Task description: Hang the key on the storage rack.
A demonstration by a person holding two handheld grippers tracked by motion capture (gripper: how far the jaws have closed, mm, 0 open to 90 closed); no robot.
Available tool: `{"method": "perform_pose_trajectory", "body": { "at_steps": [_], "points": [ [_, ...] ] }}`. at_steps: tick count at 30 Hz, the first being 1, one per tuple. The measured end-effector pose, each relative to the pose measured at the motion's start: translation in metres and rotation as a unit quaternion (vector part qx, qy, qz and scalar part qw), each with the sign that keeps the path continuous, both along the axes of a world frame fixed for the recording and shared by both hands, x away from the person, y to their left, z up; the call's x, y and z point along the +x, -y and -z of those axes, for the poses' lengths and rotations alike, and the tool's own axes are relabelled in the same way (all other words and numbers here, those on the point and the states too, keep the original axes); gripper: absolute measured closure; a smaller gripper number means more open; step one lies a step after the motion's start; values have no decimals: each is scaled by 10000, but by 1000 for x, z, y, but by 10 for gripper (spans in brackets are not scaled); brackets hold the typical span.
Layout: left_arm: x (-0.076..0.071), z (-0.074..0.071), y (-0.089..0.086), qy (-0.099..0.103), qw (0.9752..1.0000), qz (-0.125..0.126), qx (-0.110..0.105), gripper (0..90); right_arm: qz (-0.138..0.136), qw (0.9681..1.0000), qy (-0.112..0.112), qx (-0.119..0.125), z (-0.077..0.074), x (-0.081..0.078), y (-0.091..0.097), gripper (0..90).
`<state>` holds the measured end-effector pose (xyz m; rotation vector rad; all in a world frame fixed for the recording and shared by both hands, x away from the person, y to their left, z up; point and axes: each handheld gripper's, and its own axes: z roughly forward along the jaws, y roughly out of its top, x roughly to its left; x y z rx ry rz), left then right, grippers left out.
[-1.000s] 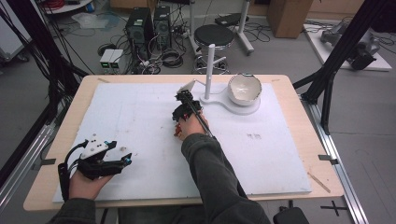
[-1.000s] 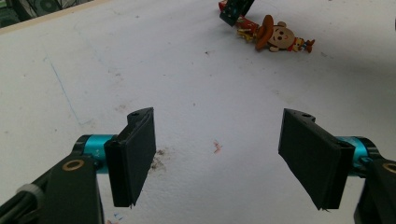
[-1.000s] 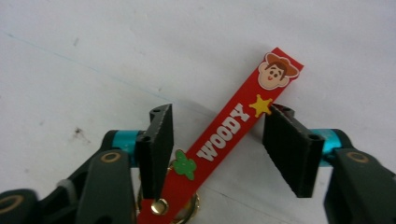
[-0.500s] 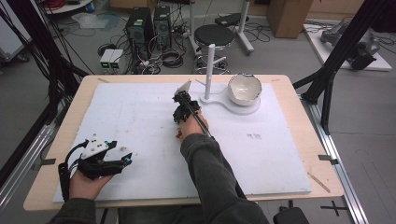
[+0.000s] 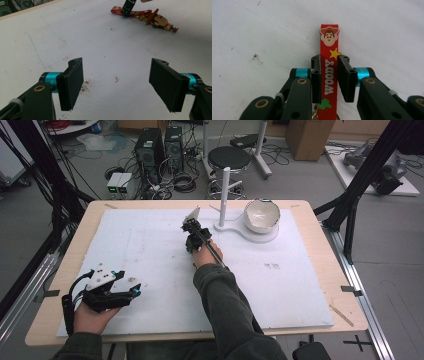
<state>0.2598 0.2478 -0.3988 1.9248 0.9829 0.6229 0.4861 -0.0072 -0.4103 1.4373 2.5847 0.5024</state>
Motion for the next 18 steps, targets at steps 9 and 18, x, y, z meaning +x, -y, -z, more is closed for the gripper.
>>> {"method": "perform_pose_trajectory", "body": {
  "at_steps": [9, 18],
  "points": [
    [0, 0, 1, 8, 10000, -21, -22, 279, -269, 9990, 134, 340, -1, -2, 18, 752],
    [0, 0, 1, 2, 10000, -10, -6, 279, -579, 9913, 368, 1121, -20, -8, 42, 753]
  ]
}}
